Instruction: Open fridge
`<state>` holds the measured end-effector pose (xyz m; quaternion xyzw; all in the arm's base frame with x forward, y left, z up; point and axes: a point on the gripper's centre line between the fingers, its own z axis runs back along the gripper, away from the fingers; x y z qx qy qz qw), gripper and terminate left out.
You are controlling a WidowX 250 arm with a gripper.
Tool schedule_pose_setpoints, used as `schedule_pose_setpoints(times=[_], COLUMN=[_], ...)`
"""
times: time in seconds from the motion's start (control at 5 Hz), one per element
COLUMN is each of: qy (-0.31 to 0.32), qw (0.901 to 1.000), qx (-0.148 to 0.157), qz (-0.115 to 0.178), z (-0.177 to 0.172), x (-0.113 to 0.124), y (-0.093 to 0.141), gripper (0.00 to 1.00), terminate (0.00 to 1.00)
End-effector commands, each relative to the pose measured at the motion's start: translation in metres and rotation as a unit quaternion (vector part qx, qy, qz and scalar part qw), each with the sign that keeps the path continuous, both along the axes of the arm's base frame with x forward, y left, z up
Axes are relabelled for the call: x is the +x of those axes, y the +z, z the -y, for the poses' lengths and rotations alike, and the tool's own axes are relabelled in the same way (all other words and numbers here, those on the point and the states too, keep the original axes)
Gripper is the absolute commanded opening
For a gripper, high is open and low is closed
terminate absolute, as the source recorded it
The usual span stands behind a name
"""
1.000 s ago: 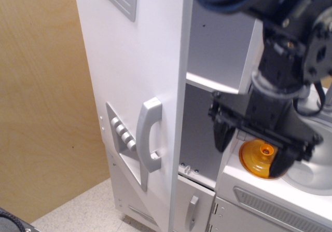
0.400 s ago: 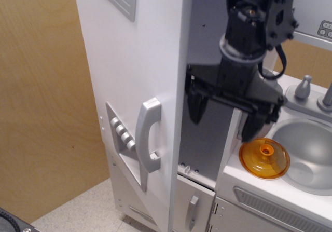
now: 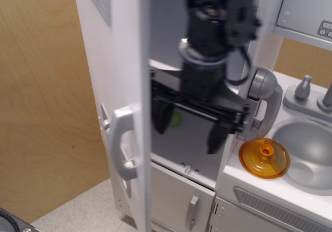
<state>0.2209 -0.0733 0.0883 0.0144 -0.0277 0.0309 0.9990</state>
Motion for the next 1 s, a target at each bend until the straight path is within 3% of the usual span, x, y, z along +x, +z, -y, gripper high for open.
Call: schedule_pose_setpoints(times=[0.0,0.2,0.4,0.6,0.8], qy=[0.012,0.055,0.098,0.144,0.161], qw=[0.9997,0.9983,0.9938,0.9867,0.9835], qx=[0.006,0.021,0.052,0.074,0.083], qz=[0.019,-0.004,0.004,-0.012,-0.007], z=[-0.041,-0.08,-0.12,-0.145,-0.167], x=[-0.031,-0.035,-0.031,-0.028,-0.022], y=[0.024,0.015,0.0,-0.016,-0.021], gripper=[1.0,1.0,1.0,1.0,1.0], terminate=[0.0,0.0,0.0,0.0,1.0])
